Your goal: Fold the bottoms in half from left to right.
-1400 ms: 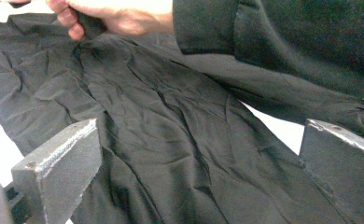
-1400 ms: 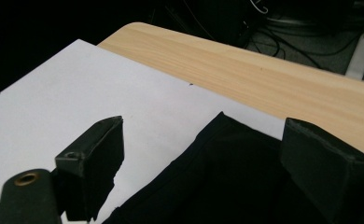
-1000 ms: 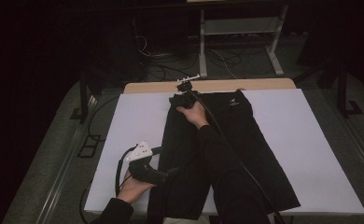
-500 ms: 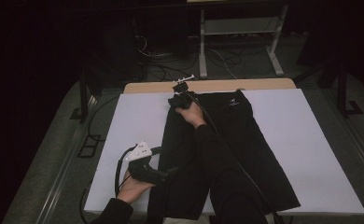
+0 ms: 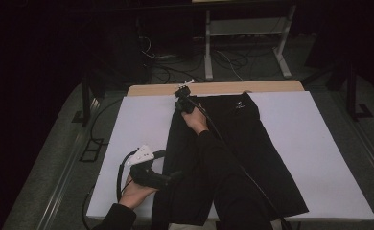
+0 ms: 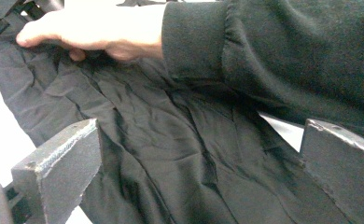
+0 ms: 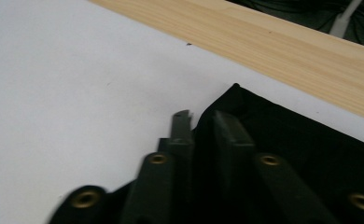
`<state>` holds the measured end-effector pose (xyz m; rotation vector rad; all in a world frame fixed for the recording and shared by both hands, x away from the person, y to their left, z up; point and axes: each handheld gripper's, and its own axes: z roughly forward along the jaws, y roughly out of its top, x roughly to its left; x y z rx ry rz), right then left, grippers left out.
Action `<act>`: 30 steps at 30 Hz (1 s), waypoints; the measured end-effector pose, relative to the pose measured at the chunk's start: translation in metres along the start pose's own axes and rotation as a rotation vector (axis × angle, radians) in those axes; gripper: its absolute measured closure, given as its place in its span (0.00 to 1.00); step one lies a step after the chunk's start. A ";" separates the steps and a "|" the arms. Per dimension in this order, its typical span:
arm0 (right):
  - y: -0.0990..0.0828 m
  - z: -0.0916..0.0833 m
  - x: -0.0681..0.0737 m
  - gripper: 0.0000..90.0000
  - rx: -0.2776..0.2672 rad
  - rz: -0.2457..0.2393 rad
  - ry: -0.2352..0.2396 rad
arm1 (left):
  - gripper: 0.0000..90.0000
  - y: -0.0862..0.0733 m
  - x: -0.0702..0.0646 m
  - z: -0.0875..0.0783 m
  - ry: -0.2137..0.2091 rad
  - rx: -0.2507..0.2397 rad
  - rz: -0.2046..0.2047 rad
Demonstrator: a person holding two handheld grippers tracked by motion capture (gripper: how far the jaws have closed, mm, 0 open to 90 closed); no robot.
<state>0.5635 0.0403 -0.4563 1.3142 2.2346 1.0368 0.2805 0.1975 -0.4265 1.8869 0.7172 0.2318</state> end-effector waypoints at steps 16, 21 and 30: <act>0.000 -0.012 -0.005 0.97 -0.015 0.058 0.024 | 0.00 -0.004 0.002 -0.010 0.041 0.018 -0.062; 0.000 -0.019 -0.004 0.97 -0.041 0.054 0.023 | 0.00 -0.004 0.002 -0.011 0.037 0.040 -0.094; -0.002 -0.029 0.000 0.97 -0.053 0.011 0.010 | 0.00 -0.006 -0.009 -0.013 0.035 0.147 -0.117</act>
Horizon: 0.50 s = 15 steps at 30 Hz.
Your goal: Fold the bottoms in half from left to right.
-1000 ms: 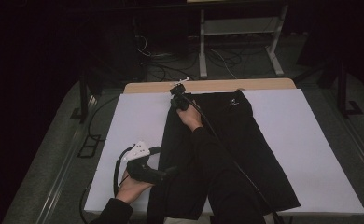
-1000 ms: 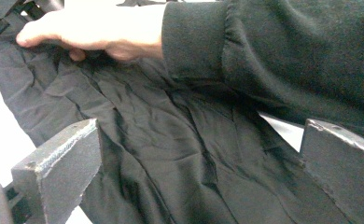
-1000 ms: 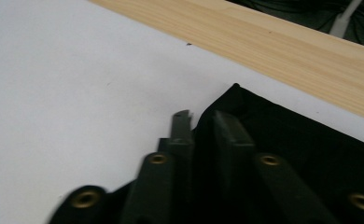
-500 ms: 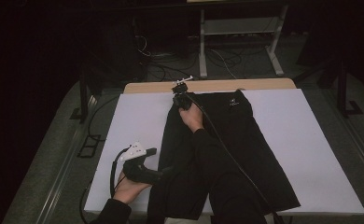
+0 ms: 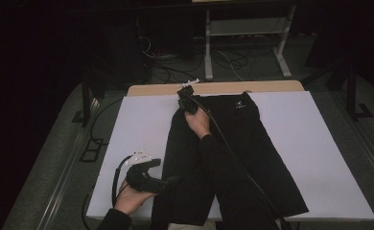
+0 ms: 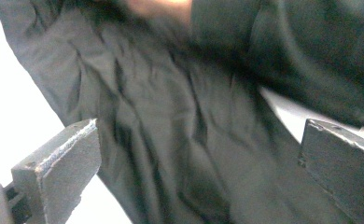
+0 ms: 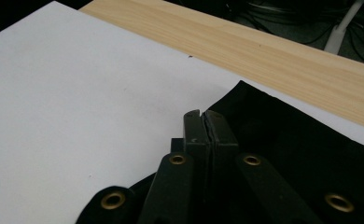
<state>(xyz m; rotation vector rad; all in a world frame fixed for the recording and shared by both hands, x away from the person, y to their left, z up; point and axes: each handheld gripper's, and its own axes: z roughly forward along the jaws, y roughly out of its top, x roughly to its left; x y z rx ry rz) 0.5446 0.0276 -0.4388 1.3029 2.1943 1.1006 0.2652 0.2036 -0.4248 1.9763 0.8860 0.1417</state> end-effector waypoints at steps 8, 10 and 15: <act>0.003 -0.009 0.000 0.97 -0.015 0.023 0.003 | 0.00 -0.012 0.004 -0.007 -0.002 0.062 -0.042; 0.003 -0.010 0.000 0.97 -0.019 0.021 0.002 | 0.00 -0.014 0.005 -0.009 -0.006 0.066 -0.049; 0.002 -0.013 0.001 0.97 -0.022 0.017 -0.003 | 0.00 -0.017 0.005 -0.013 -0.016 0.102 -0.041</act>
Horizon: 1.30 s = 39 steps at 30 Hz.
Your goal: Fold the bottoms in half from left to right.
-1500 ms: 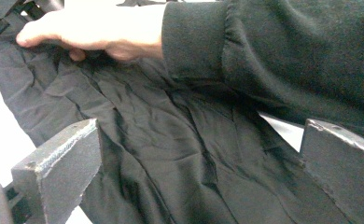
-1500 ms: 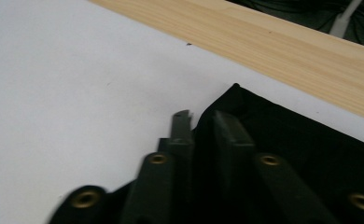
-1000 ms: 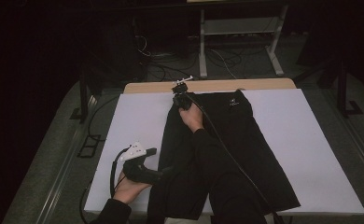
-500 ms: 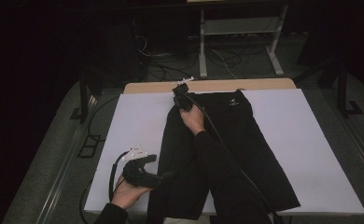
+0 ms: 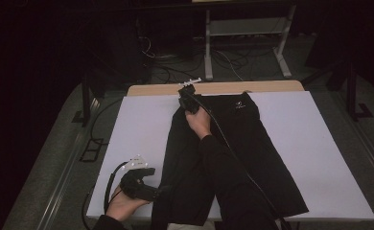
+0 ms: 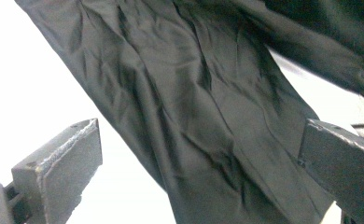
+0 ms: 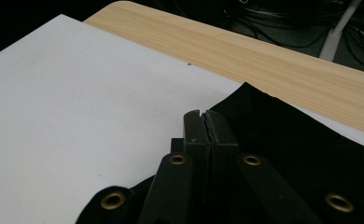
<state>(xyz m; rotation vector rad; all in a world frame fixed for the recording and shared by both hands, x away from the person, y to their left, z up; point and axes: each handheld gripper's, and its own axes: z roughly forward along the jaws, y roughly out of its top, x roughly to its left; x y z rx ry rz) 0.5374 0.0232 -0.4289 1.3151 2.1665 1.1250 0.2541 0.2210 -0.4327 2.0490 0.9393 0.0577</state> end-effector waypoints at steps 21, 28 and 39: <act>0.000 -0.018 0.002 0.97 -0.051 -0.023 -0.004 | 0.16 -0.011 0.002 -0.006 -0.078 0.115 -0.033; 0.000 -0.021 0.000 0.97 -0.051 -0.026 -0.006 | 0.29 -0.011 0.011 -0.005 -0.100 0.136 -0.063; -0.001 -0.022 0.000 0.97 -0.057 -0.036 -0.007 | 0.63 -0.014 0.016 -0.005 -0.134 0.194 -0.121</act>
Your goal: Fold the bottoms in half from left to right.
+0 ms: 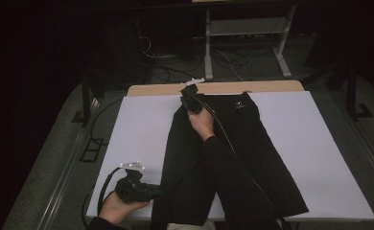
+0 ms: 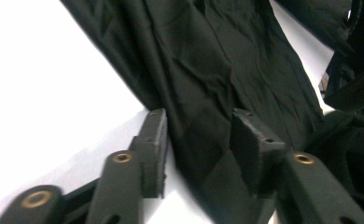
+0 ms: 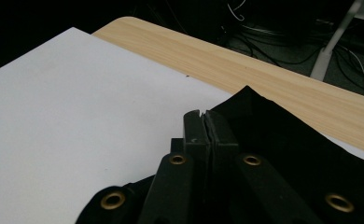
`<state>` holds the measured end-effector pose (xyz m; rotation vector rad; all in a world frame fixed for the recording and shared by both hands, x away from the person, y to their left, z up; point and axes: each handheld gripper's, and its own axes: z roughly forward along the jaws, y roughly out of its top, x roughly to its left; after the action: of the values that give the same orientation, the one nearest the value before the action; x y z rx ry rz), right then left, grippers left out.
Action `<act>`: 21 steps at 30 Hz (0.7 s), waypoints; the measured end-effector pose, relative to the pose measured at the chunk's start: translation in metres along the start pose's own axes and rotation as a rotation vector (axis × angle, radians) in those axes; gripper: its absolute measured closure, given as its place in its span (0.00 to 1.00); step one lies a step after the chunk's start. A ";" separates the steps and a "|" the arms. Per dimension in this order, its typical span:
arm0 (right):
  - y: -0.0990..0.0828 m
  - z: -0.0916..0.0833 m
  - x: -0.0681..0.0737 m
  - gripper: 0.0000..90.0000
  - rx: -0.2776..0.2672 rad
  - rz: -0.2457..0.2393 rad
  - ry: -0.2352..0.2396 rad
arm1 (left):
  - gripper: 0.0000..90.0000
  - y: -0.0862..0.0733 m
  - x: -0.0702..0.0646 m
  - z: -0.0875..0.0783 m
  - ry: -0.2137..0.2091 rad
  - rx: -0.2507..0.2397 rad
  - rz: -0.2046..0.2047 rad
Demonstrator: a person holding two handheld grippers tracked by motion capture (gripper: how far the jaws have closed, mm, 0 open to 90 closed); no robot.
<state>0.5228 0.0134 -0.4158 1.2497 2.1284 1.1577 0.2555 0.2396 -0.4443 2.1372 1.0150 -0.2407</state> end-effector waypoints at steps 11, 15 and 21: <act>0.000 0.000 -0.001 0.97 -0.002 0.006 0.004 | 0.97 -0.004 0.005 -0.001 -0.009 0.048 -0.007; 0.000 0.001 0.000 0.97 0.001 0.007 0.013 | 0.98 -0.002 0.002 0.000 -0.008 0.052 0.015; 0.002 -0.002 -0.003 0.97 -0.003 0.000 0.017 | 0.98 0.002 -0.005 -0.001 -0.016 0.047 0.050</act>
<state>0.5244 0.0105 -0.4135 1.2432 2.1381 1.1753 0.2536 0.2365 -0.4398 2.1968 0.9537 -0.2596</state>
